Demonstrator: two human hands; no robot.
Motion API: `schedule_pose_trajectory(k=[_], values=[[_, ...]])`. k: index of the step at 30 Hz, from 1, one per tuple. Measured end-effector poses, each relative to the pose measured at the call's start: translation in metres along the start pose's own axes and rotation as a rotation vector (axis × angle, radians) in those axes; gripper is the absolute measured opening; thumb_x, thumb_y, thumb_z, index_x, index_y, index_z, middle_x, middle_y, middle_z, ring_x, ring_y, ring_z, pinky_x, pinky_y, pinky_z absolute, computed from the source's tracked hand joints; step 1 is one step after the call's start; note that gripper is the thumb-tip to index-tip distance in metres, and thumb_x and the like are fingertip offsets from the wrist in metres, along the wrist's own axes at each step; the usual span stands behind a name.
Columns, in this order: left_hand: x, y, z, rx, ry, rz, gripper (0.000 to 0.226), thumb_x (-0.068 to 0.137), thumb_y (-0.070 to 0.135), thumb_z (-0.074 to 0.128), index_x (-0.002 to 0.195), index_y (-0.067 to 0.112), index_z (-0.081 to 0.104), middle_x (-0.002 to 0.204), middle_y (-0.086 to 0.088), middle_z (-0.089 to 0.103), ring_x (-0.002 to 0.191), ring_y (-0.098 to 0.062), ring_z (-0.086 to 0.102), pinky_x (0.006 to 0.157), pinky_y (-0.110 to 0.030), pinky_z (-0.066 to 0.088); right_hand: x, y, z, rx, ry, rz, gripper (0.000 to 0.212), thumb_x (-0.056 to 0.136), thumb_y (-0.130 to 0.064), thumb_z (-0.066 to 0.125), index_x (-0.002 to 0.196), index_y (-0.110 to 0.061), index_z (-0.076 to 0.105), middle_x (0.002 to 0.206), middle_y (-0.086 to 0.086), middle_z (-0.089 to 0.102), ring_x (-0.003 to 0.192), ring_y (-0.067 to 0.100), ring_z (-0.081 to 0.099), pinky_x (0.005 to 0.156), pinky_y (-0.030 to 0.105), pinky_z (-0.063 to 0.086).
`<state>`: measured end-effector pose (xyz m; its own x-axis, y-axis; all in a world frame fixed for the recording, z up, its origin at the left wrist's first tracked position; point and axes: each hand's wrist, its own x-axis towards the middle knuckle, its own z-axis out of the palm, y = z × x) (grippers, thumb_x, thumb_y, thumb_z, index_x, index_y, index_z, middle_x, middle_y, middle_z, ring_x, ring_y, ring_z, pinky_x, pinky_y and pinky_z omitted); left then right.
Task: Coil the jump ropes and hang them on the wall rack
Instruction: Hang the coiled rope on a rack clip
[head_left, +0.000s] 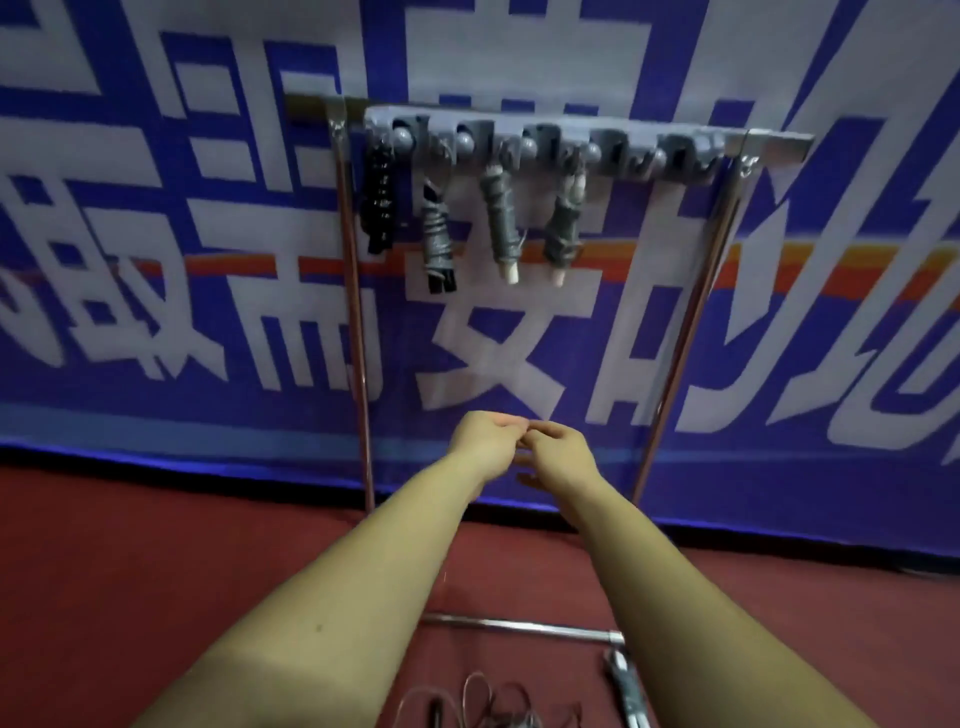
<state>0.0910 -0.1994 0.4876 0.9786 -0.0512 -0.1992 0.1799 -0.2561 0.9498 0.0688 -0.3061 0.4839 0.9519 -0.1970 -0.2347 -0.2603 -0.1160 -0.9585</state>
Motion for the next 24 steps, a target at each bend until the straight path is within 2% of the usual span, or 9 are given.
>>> schedule_pose_trajectory(k=[3, 5, 7, 11, 14, 17, 19, 22, 24], values=[[-0.019, -0.059, 0.006, 0.024, -0.026, -0.091, 0.021, 0.098, 0.015, 0.063, 0.113, 0.008, 0.075, 0.099, -0.013, 0.074, 0.077, -0.020, 0.064, 0.063, -0.027, 0.050, -0.020, 0.063, 0.015, -0.003, -0.006, 0.081, 0.021, 0.094, -0.009, 0.054, 0.094, -0.021, 0.071, 0.093, 0.009, 0.075, 0.085, 0.024, 0.068, 0.073, 0.039, 0.054], [-0.031, -0.096, 0.009, 0.049, -0.072, -0.155, 0.021, 0.098, 0.013, 0.061, 0.113, 0.007, 0.074, 0.088, -0.013, 0.072, 0.063, -0.015, 0.062, 0.049, -0.020, 0.044, -0.031, 0.103, 0.025, -0.016, -0.031, 0.145, 0.020, 0.095, -0.013, 0.055, 0.105, -0.017, 0.072, 0.093, 0.007, 0.073, 0.084, 0.021, 0.064, 0.069, 0.035, 0.052], [-0.042, -0.135, 0.012, 0.087, -0.101, -0.207, 0.017, 0.098, 0.012, 0.060, 0.107, 0.009, 0.074, 0.073, -0.005, 0.066, 0.054, -0.009, 0.058, 0.045, -0.015, 0.041, -0.040, 0.148, 0.035, -0.052, -0.037, 0.195, 0.022, 0.095, -0.017, 0.056, 0.110, -0.014, 0.072, 0.097, 0.008, 0.073, 0.083, 0.021, 0.066, 0.069, 0.037, 0.055], [-0.056, -0.217, 0.022, 0.148, -0.168, -0.337, 0.015, 0.098, 0.017, 0.059, 0.099, 0.018, 0.073, 0.078, -0.007, 0.066, 0.069, -0.023, 0.059, 0.042, -0.016, 0.038, -0.053, 0.231, 0.054, -0.082, -0.066, 0.325, 0.024, 0.093, -0.020, 0.058, 0.111, -0.013, 0.071, 0.099, 0.013, 0.075, 0.087, 0.028, 0.071, 0.076, 0.048, 0.060], [-0.056, -0.270, 0.028, 0.207, -0.191, -0.396, 0.015, 0.095, 0.020, 0.061, 0.095, 0.019, 0.076, 0.083, -0.008, 0.069, 0.074, -0.024, 0.060, 0.052, -0.025, 0.038, -0.056, 0.281, 0.067, -0.132, -0.091, 0.377, 0.020, 0.084, -0.028, 0.060, 0.093, -0.016, 0.074, 0.091, 0.009, 0.075, 0.081, 0.028, 0.070, 0.077, 0.046, 0.058], [-0.052, -0.327, 0.033, 0.258, -0.212, -0.462, 0.014, 0.094, 0.027, 0.062, 0.091, 0.026, 0.075, 0.090, -0.003, 0.072, 0.076, -0.020, 0.060, 0.060, -0.026, 0.043, -0.060, 0.321, 0.078, -0.204, -0.119, 0.439, 0.009, 0.090, -0.021, 0.063, 0.084, -0.018, 0.070, 0.081, 0.007, 0.068, 0.070, 0.022, 0.059, 0.070, 0.040, 0.052], [-0.043, -0.364, 0.035, 0.285, -0.240, -0.495, 0.015, 0.095, 0.025, 0.060, 0.093, 0.024, 0.074, 0.094, -0.003, 0.070, 0.081, -0.020, 0.058, 0.067, -0.029, 0.045, -0.054, 0.348, 0.084, -0.291, -0.157, 0.460, 0.017, 0.092, -0.020, 0.063, 0.076, -0.014, 0.068, 0.066, 0.003, 0.058, 0.060, 0.020, 0.049, 0.065, 0.036, 0.046], [-0.026, -0.418, 0.039, 0.392, -0.293, -0.563, 0.016, 0.099, 0.021, 0.056, 0.101, 0.015, 0.071, 0.105, -0.006, 0.069, 0.089, -0.023, 0.062, 0.077, -0.030, 0.052, -0.037, 0.389, 0.095, -0.402, -0.228, 0.460, 0.025, 0.093, -0.018, 0.060, 0.088, 0.004, 0.070, 0.068, 0.012, 0.053, 0.068, 0.023, 0.041, 0.066, 0.035, 0.044], [-0.016, -0.448, 0.044, 0.510, -0.329, -0.574, 0.028, 0.101, 0.024, 0.052, 0.115, 0.008, 0.071, 0.119, -0.014, 0.070, 0.104, -0.030, 0.067, 0.088, -0.035, 0.054, -0.028, 0.410, 0.100, -0.502, -0.302, 0.469, 0.025, 0.094, -0.015, 0.056, 0.079, 0.002, 0.067, 0.071, 0.014, 0.052, 0.073, 0.024, 0.041, 0.068, 0.033, 0.043]])
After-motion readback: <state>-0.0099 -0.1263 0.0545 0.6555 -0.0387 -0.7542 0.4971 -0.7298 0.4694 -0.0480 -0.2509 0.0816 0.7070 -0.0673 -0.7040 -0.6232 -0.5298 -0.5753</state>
